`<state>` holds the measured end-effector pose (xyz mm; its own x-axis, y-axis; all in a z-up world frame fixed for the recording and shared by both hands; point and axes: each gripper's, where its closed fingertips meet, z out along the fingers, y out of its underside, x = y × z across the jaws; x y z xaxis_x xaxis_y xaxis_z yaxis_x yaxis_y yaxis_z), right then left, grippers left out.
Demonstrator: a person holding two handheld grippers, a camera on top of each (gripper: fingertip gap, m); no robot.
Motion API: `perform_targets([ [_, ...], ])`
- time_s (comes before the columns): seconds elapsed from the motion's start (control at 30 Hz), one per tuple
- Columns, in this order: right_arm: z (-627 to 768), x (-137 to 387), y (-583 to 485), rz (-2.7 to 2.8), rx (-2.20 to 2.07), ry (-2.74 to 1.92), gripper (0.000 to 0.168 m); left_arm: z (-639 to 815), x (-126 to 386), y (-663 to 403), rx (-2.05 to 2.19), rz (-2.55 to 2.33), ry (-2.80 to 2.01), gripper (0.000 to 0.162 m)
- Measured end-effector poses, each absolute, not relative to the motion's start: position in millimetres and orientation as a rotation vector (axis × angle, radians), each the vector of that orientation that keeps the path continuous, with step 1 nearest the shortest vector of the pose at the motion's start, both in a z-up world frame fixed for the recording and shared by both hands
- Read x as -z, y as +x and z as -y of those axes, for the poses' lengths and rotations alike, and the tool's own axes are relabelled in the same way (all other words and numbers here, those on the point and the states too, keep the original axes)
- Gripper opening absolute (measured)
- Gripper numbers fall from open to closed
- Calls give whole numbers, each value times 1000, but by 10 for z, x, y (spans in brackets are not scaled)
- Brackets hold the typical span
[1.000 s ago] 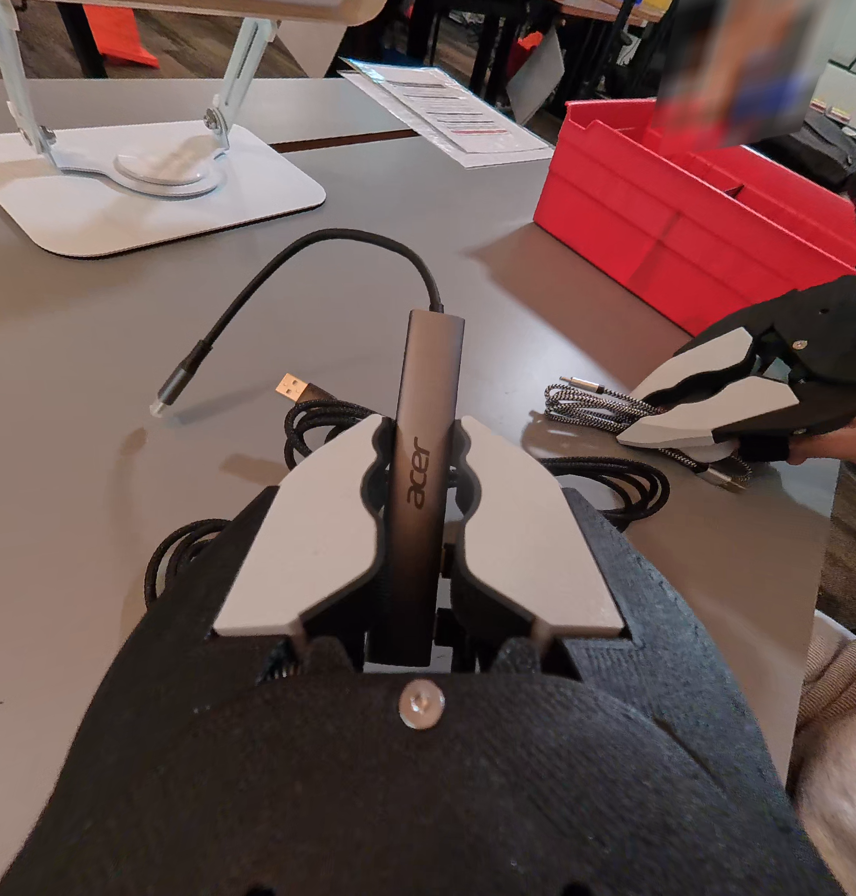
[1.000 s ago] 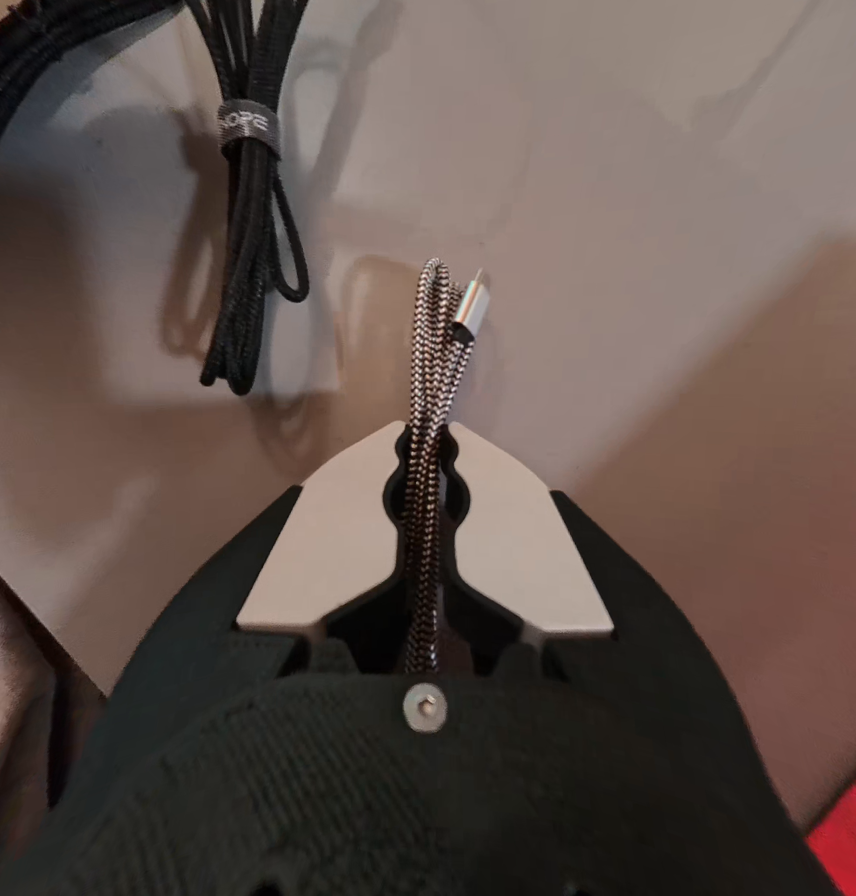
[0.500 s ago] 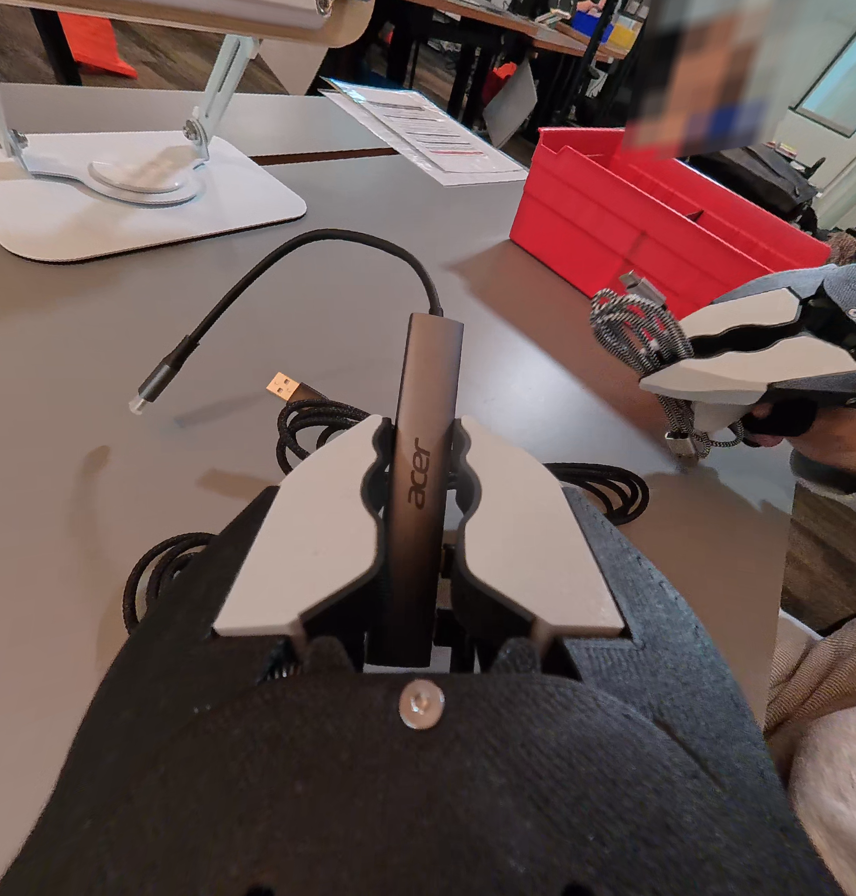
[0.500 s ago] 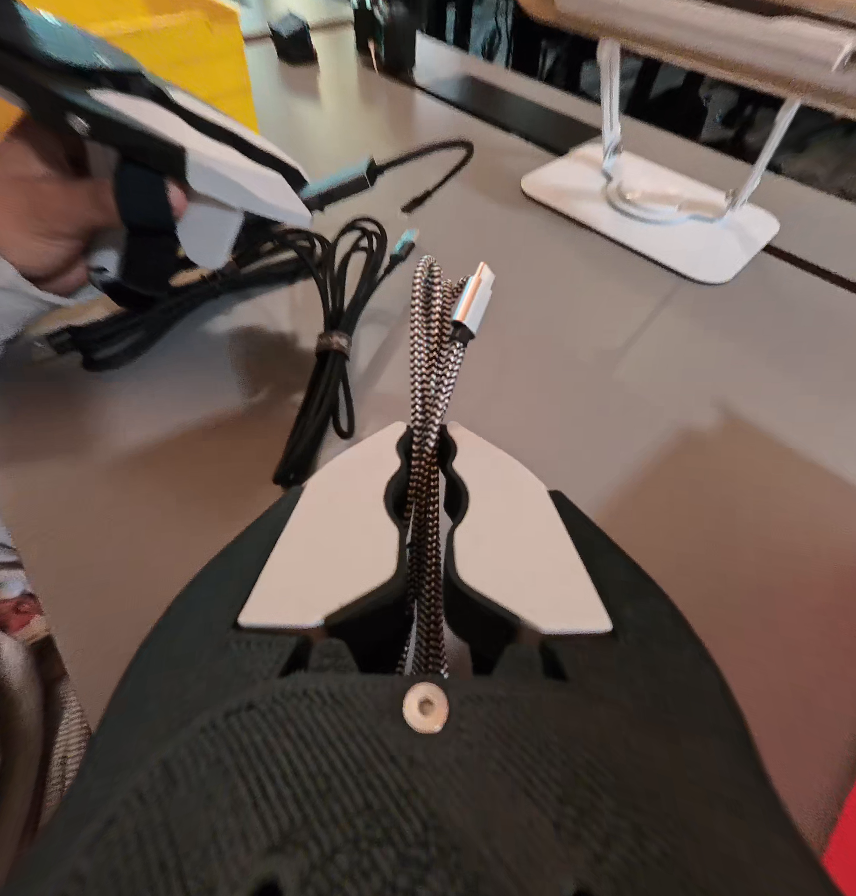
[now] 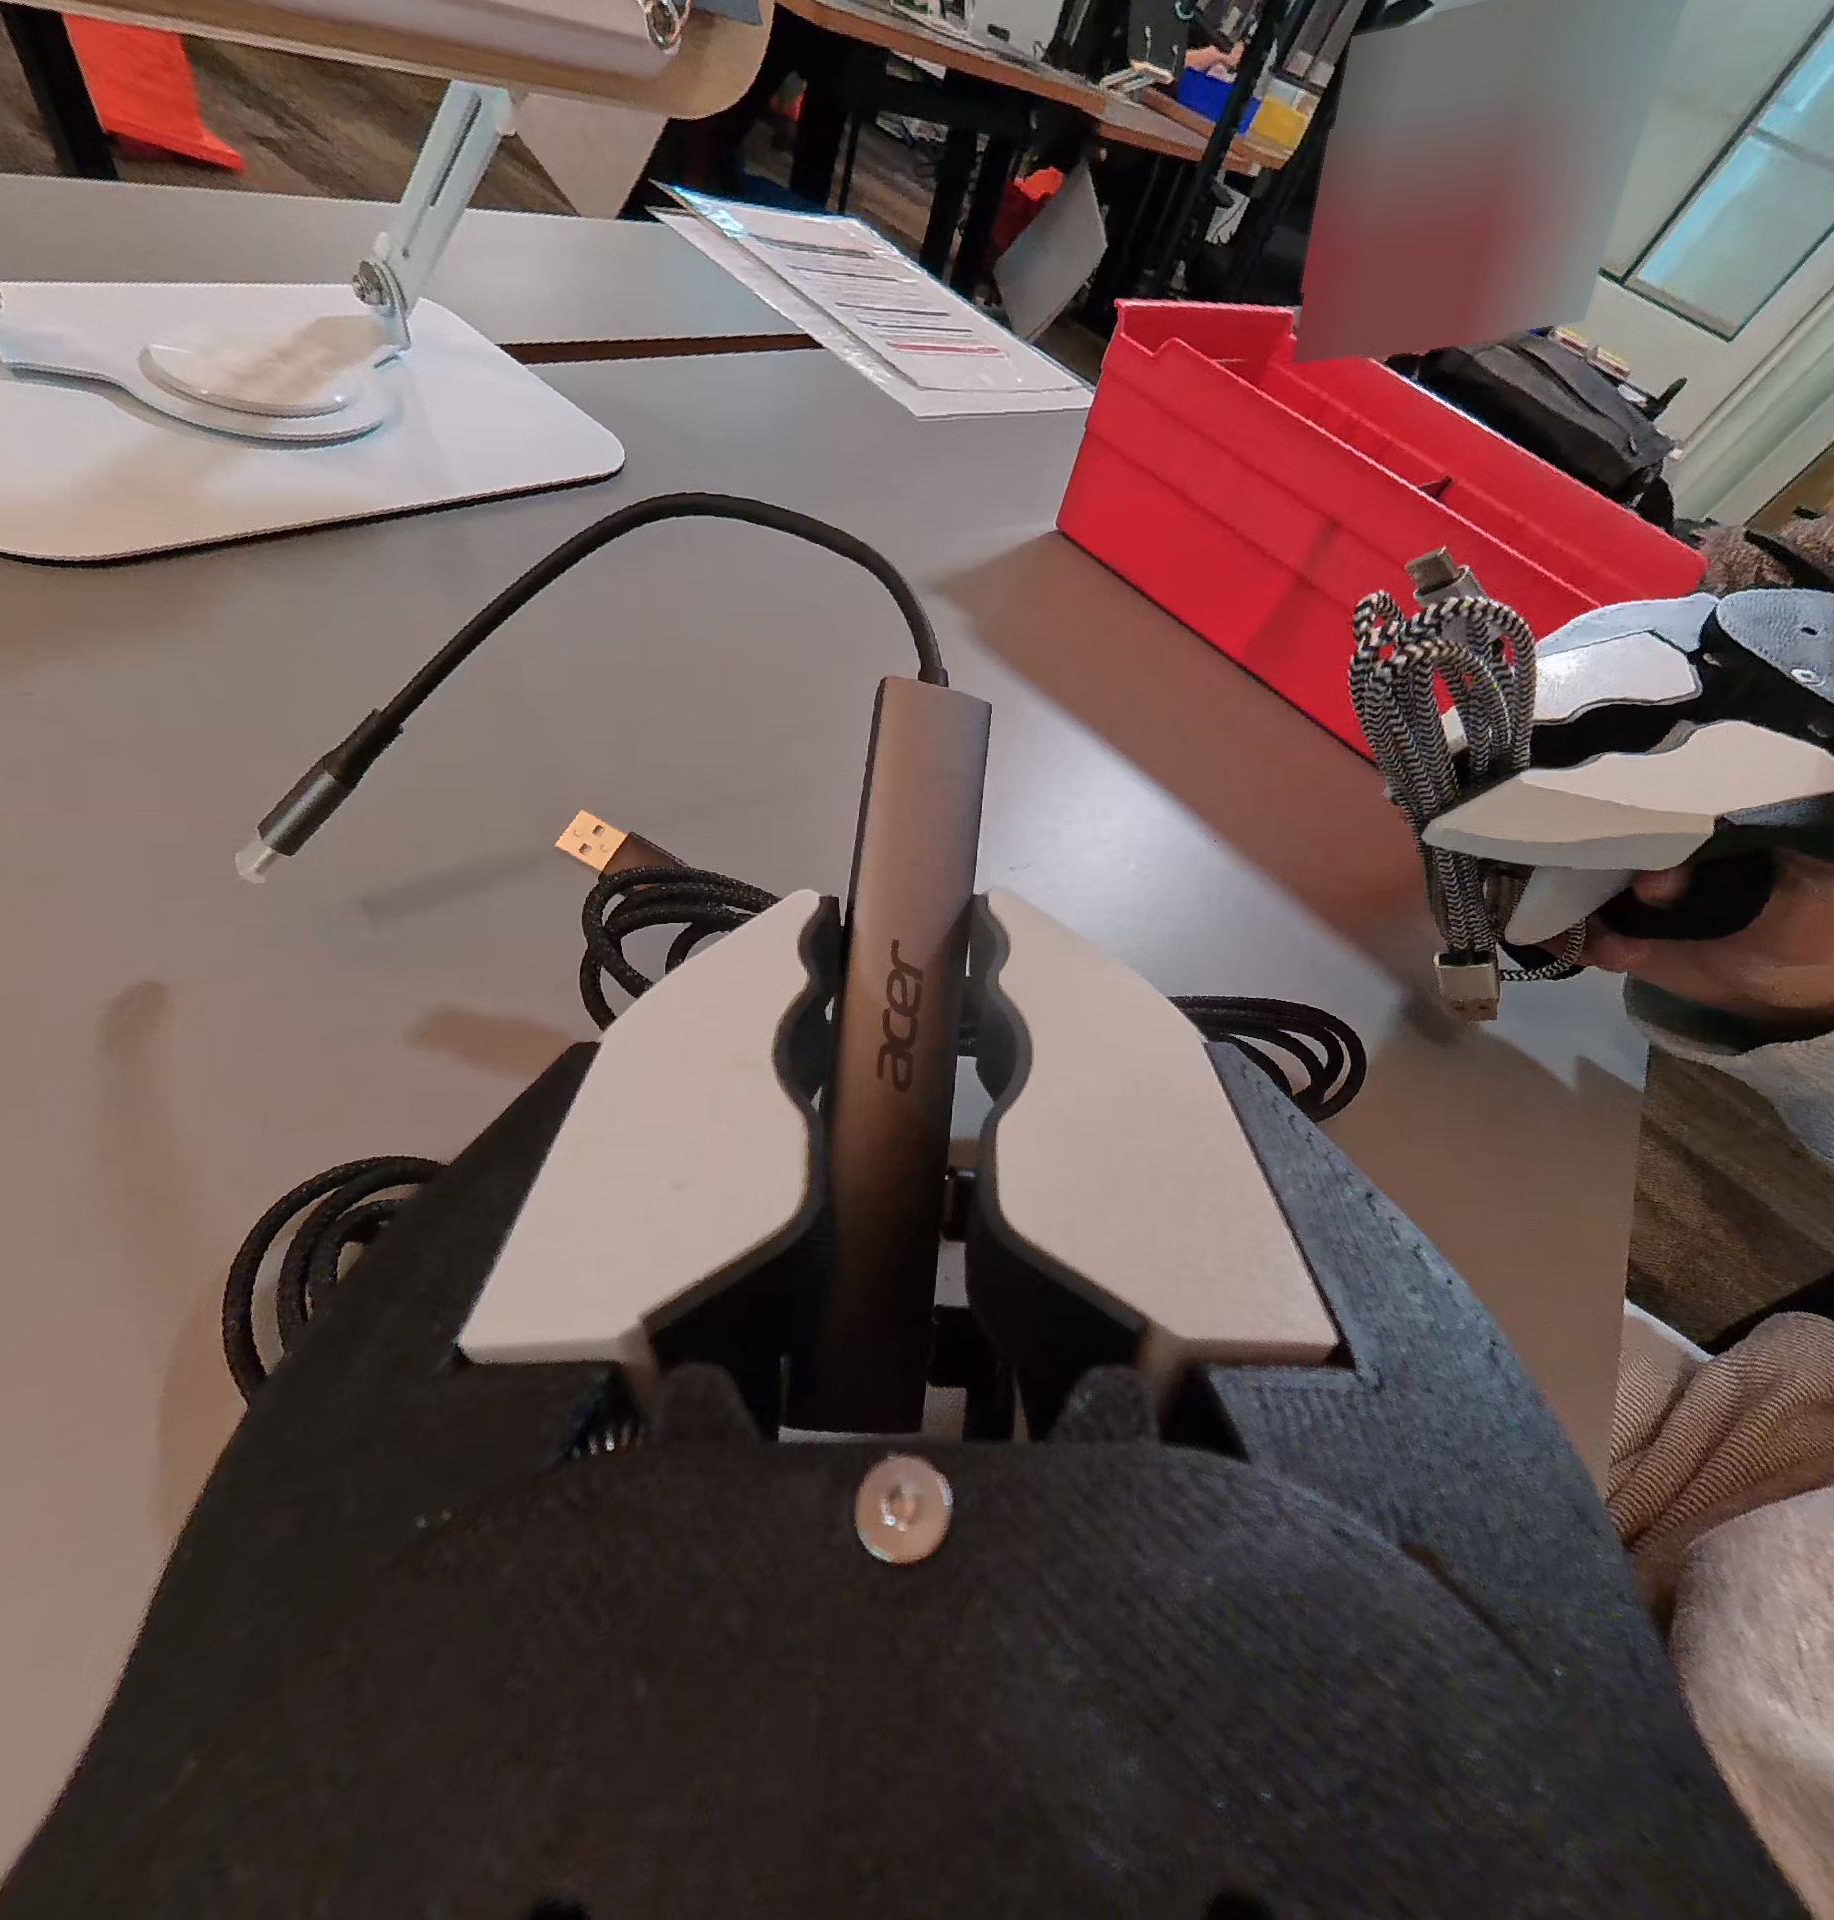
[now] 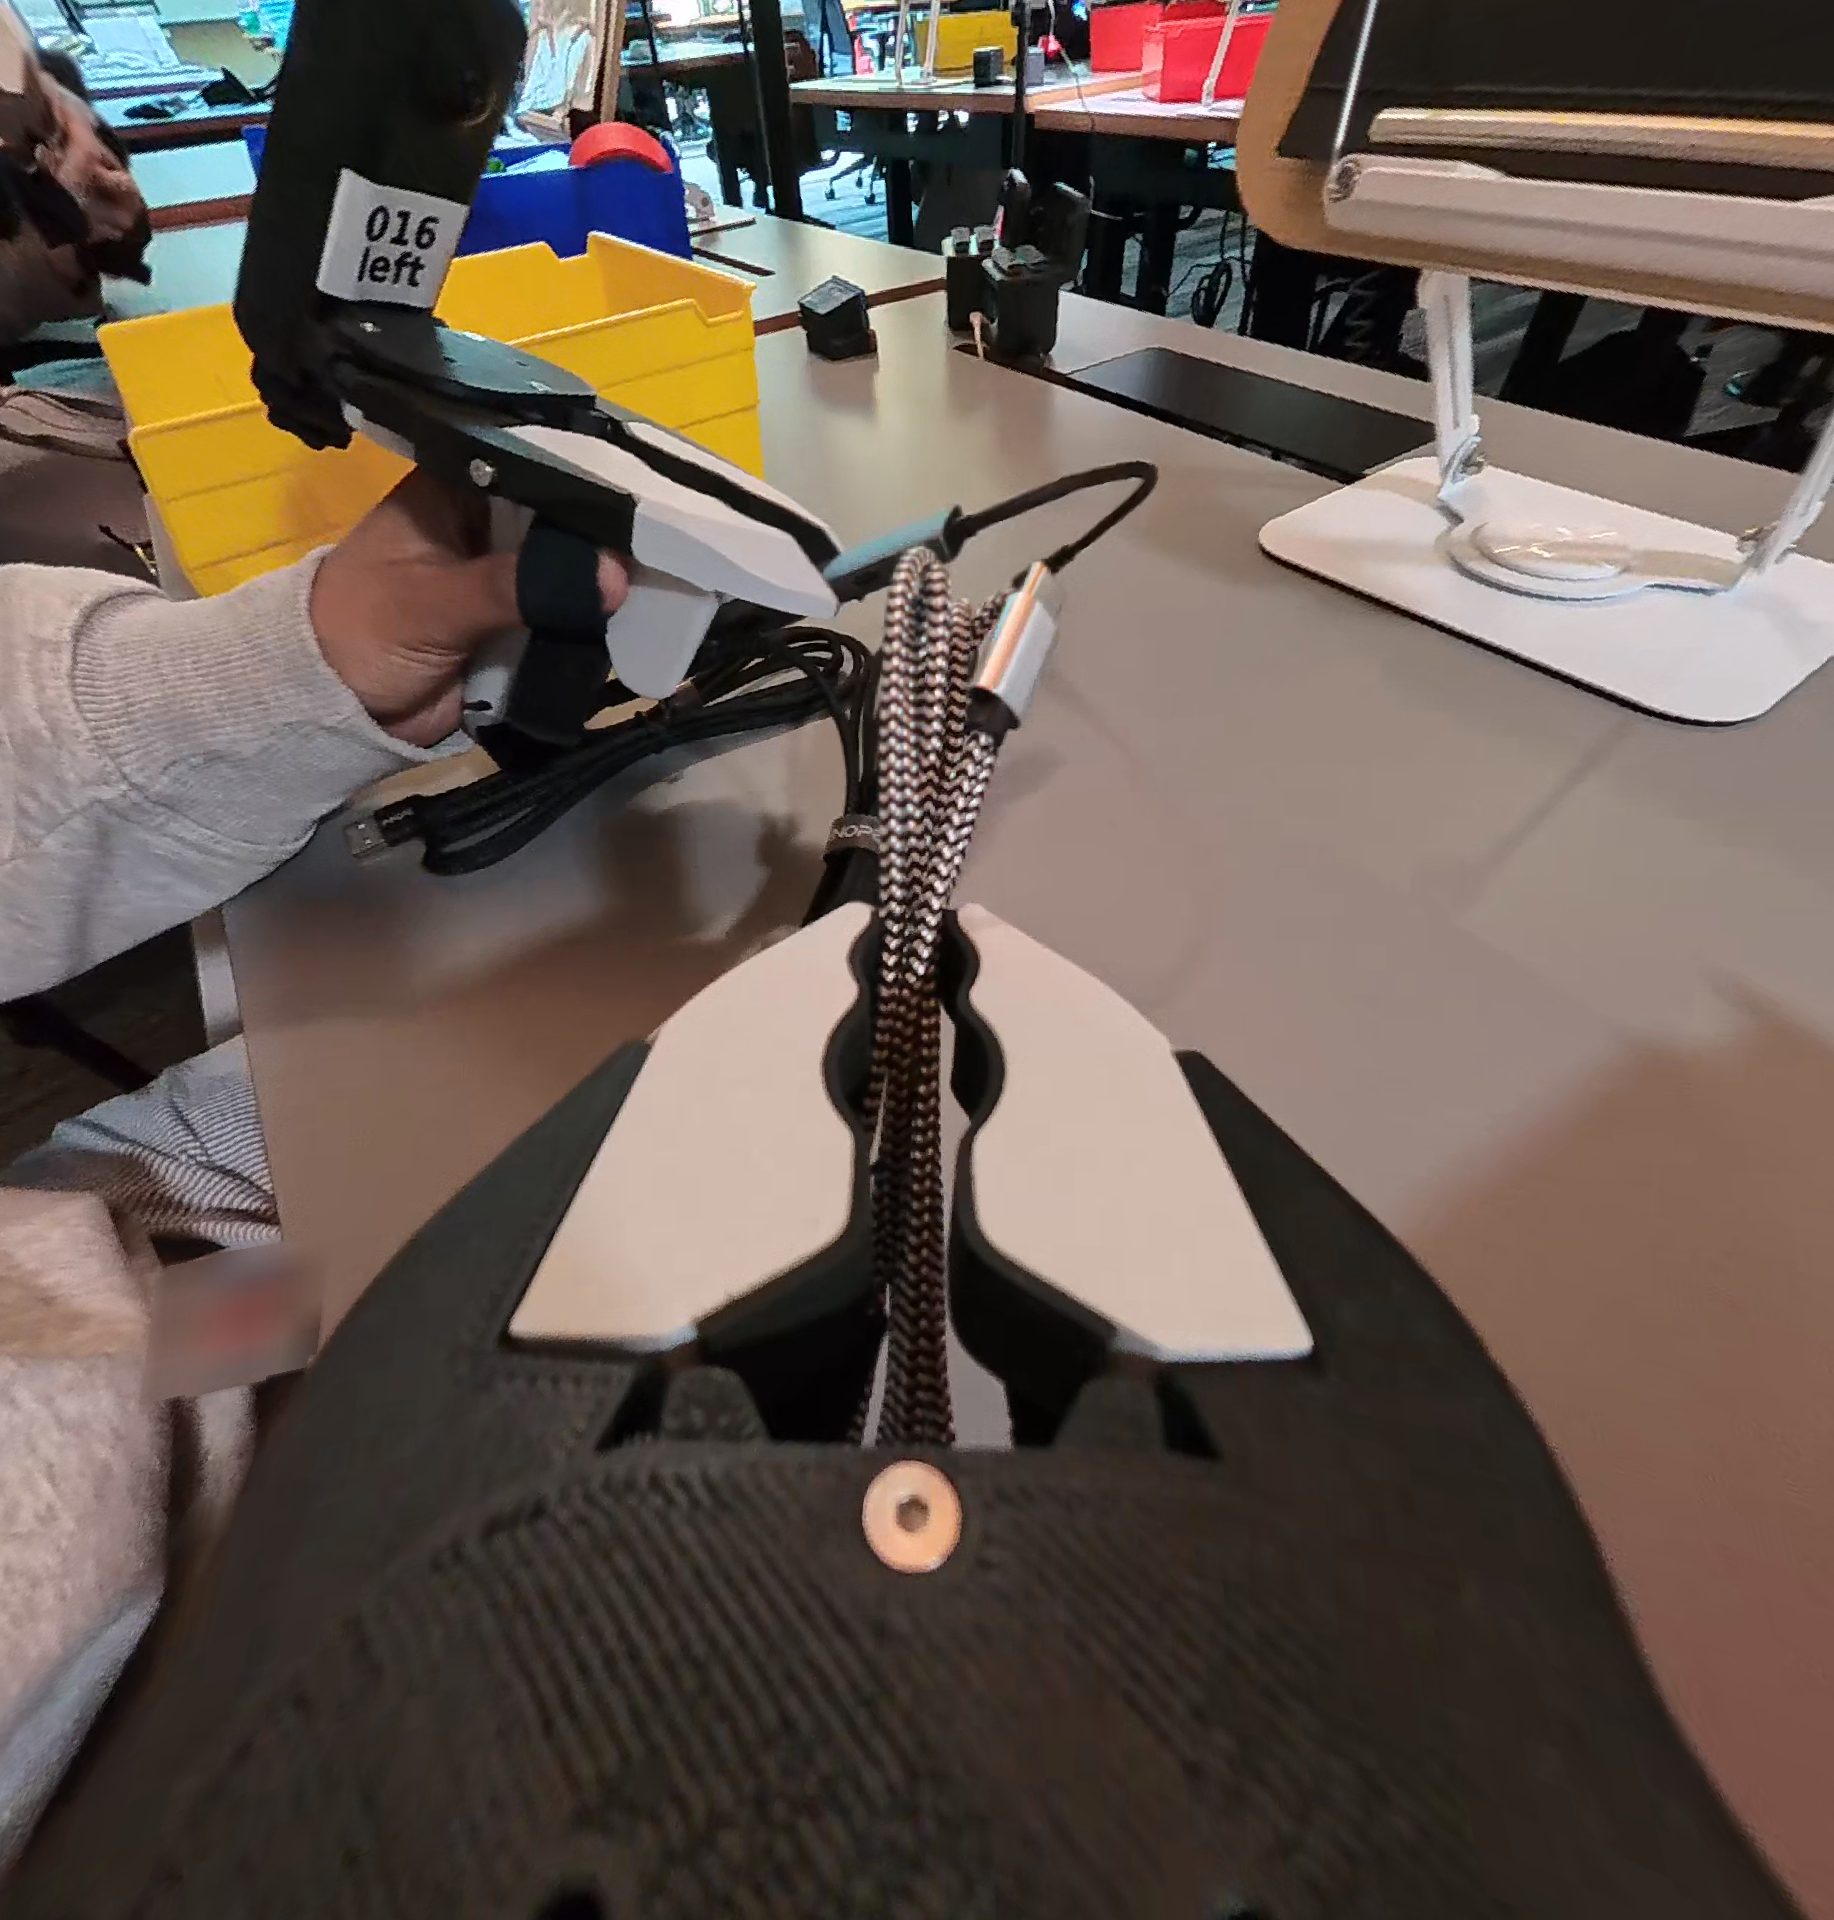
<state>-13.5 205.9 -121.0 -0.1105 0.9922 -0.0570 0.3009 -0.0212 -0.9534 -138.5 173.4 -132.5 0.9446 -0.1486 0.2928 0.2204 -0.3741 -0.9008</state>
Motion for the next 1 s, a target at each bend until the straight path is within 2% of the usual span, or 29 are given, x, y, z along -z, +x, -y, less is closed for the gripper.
perform_targets([
  [0.8,-1926,1195,-159,1542,-1177,-1340,10,-1731,1319,-1368,441,62,-1895,23],
  [1.0,-1939,1036,-138,1460,-1210,-1327,10,-1733,1327,-1361,445,58,-1899,23],
])
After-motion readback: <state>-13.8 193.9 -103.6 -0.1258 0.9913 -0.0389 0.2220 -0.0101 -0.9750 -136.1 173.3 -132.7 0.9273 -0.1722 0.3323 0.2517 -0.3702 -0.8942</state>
